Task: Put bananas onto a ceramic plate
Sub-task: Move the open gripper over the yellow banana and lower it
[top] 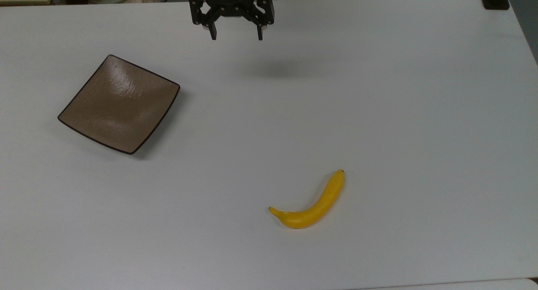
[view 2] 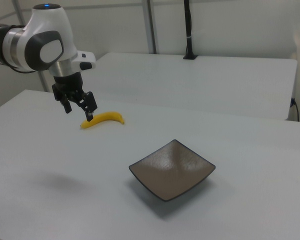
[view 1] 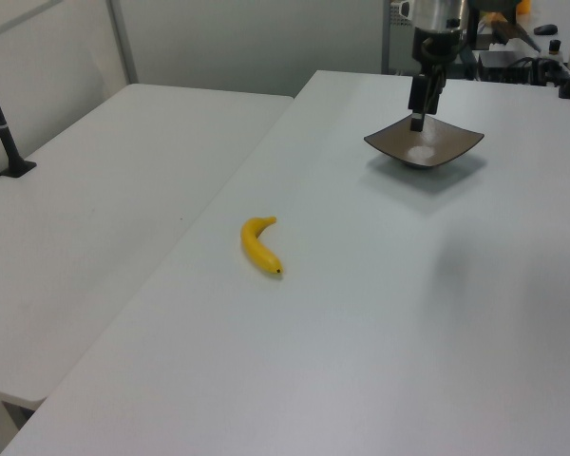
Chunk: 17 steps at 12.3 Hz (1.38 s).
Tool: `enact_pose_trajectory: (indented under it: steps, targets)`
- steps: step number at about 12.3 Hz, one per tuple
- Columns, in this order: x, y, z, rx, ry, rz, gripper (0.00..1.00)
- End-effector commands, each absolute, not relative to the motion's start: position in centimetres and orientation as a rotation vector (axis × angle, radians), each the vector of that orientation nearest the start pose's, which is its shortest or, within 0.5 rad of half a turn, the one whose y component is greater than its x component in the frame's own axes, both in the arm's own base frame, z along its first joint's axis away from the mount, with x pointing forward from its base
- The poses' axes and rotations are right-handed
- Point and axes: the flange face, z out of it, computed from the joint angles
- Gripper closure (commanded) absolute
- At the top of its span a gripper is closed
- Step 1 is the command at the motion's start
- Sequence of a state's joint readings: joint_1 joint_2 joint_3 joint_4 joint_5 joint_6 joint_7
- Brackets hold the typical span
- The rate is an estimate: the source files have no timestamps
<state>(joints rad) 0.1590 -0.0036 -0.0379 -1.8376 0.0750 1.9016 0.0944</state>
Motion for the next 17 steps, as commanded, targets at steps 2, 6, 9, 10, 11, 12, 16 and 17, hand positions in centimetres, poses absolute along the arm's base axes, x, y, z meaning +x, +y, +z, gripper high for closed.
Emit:
enact_pose_trajectory:
  steps: [2, 6, 9, 10, 11, 12, 16, 17]
  targets:
    - [60.7, 13.8, 50.4, -2.970, 0.363, -0.250, 0.00]
    - [68.3, 21.2, 45.8, -2.797, 0.761, -0.407, 0.00]
    - [71.9, 25.3, 41.9, -2.726, 0.907, -0.470, 0.00]
    - [73.0, 26.4, 40.0, -2.692, 0.947, -0.530, 0.00]
    - [73.4, 26.8, 38.9, -2.676, 0.969, -0.565, 0.00]
    - [74.0, 27.1, 37.6, -2.653, 0.998, -0.600, 0.00]
    - [75.7, 27.5, 32.1, -2.571, 1.010, -0.637, 0.00]
    - [76.1, 27.5, 30.6, -2.577, 1.011, -0.629, 0.00]
